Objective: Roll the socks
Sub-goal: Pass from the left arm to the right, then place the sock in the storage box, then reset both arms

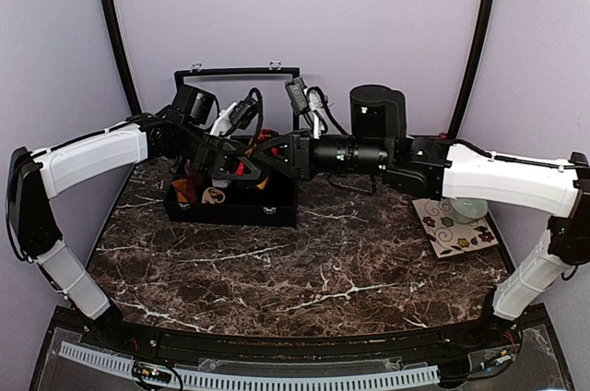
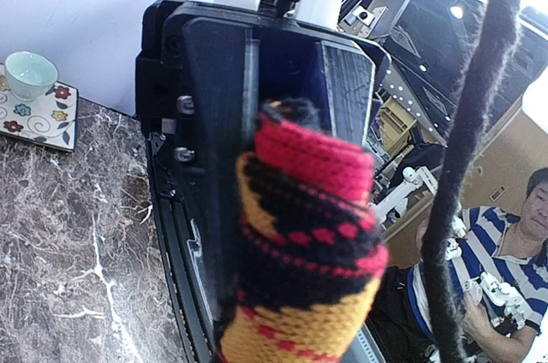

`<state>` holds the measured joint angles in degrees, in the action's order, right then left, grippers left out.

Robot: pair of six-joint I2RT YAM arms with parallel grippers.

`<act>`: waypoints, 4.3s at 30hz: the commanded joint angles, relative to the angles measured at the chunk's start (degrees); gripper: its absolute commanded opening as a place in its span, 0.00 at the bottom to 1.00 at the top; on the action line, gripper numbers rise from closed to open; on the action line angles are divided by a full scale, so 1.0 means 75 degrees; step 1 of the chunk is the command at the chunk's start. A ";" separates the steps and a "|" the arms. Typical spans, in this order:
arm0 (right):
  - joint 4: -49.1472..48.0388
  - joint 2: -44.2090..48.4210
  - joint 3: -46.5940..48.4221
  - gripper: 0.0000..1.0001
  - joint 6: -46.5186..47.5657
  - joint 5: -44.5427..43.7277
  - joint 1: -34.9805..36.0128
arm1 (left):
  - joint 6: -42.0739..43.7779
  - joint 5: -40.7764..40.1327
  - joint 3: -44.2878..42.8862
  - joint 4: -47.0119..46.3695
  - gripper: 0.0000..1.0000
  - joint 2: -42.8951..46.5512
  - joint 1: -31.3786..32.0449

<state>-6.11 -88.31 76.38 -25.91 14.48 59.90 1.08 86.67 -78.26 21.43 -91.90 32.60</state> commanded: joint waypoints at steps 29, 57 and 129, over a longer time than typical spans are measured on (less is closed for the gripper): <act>0.3559 -0.6670 0.7205 0.00 0.2354 -0.2688 -0.1212 | 0.3850 -0.4323 0.1327 0.2630 0.99 0.0312 -0.6245; 0.1936 -0.8279 0.7105 0.31 0.2691 -0.2550 -0.1352 | 0.3658 -0.4085 0.1786 0.2254 0.99 0.0278 -0.6245; -0.9762 -0.0009 -0.8773 1.00 0.3424 -0.2963 -0.7842 | 0.0559 -0.8595 0.8384 -1.2337 0.99 0.0488 -0.5166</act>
<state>-70.52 -86.98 11.57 0.19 -15.86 1.19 5.74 22.63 -16.32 -68.86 -88.12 -6.46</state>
